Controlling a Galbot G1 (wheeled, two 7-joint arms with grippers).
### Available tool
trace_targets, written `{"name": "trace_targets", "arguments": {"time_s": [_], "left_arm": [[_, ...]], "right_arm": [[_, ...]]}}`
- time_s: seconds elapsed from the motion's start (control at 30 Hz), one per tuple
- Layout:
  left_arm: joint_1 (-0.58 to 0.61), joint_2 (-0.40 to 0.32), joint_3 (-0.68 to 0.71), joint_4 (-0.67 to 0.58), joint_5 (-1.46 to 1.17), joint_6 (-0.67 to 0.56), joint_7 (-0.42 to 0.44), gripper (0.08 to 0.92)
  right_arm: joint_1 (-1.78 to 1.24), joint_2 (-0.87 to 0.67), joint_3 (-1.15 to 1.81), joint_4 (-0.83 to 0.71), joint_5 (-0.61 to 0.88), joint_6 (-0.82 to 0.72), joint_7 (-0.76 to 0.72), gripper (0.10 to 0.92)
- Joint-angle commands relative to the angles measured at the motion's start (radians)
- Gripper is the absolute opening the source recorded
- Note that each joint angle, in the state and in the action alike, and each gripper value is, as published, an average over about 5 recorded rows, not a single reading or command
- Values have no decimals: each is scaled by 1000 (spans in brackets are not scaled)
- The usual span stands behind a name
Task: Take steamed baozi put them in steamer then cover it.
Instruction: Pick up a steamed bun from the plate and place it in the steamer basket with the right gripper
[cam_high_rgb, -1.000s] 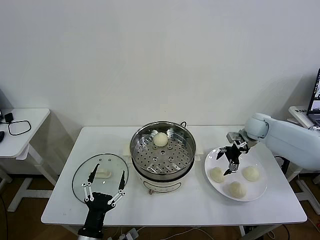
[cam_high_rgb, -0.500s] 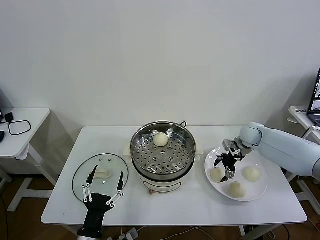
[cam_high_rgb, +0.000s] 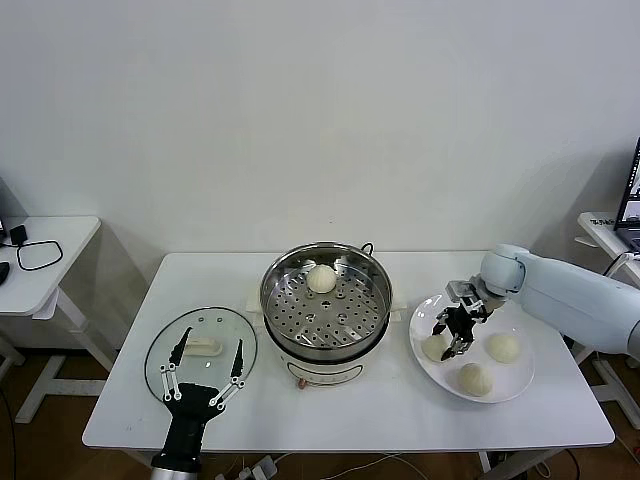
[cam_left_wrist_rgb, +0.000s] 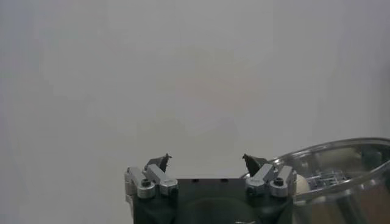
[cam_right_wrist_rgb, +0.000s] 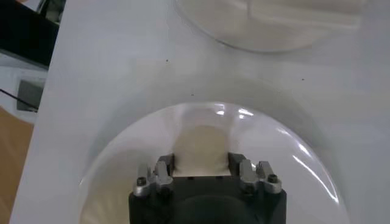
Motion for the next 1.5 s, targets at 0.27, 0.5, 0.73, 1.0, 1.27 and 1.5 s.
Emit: {"name": "trace_targets", "arguments": {"time_s": [0.27, 0.5, 0.73, 1.0, 1.27, 1.5], "left_arm": [[-21, 10, 4, -10, -14, 5, 10, 823], [-26, 16, 13, -13, -16, 6, 16, 823], [-35, 15, 24, -6, -17, 2, 18, 823], [-49, 17, 23, 13, -27, -6, 17, 823], [-50, 19, 21, 23, -29, -5, 14, 823], [-50, 18, 24, 30, -29, -5, 12, 823]], "right_arm": [[504, 2, -189, 150, 106, -34, -214, 610], [671, 169, -258, 249, 268, -117, -219, 603], [654, 381, -265, 235, 351, -174, -147, 601], [509, 575, -288, 110, 397, -211, -32, 588], [402, 677, -298, -15, 391, -212, 35, 579], [355, 711, -301, -46, 388, -208, 75, 585]]}}
